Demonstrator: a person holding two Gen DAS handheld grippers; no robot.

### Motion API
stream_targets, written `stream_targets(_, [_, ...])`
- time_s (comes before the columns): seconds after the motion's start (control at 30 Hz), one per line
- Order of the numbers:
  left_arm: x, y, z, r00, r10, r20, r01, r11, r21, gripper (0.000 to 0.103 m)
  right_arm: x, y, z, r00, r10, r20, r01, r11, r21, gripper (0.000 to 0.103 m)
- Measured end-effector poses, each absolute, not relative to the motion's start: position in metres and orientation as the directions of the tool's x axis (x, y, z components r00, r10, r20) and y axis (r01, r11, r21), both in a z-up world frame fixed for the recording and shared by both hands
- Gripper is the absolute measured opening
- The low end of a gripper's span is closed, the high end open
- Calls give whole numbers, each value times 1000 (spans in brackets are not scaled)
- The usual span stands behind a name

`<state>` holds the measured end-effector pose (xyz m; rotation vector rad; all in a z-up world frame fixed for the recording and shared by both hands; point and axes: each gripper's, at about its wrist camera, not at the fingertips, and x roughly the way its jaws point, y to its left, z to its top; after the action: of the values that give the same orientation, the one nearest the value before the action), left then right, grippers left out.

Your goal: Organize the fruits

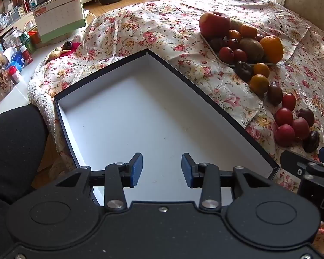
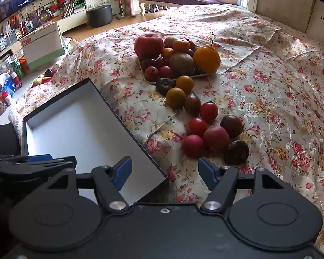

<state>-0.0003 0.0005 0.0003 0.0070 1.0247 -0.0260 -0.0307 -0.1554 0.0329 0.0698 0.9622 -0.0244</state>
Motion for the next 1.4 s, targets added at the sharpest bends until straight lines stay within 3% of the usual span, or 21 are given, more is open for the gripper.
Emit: stream_targets(1.4, [-2,-3,-9,501,-6,-865,32,999,12,48,-25,-157,26,527,10,-850,64,997,51,70])
